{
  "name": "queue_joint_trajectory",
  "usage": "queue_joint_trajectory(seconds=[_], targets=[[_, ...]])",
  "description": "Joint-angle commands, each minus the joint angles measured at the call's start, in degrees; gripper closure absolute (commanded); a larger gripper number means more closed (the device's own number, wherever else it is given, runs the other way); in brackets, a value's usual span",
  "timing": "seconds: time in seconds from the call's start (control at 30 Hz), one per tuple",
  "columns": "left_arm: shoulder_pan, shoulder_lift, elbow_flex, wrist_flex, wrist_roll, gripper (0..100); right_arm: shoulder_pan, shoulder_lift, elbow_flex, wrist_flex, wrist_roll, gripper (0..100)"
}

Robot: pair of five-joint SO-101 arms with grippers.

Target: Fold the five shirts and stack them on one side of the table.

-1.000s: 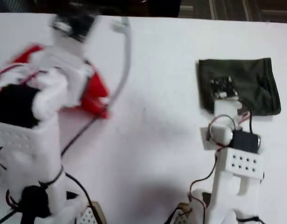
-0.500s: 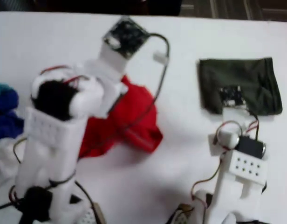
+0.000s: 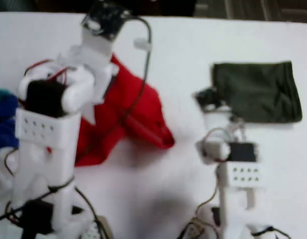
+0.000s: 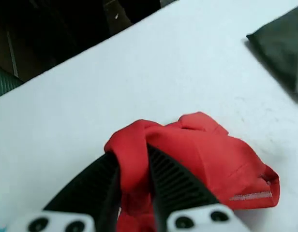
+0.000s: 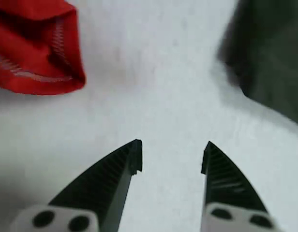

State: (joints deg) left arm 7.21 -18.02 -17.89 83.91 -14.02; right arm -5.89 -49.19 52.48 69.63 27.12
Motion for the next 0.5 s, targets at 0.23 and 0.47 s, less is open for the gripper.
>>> queue_joint_trajectory(seconds=[0.23,0.47], targets=[[-4.31,-1.58,12.18,-5.71,0.09,97,0.57,-1.63,-0.62,-3.3,0.09,79.0],[-18.73,-1.58,19.56,-16.97,0.0,97,-1.27,-1.54,-0.26,-4.7,0.09,79.0]])
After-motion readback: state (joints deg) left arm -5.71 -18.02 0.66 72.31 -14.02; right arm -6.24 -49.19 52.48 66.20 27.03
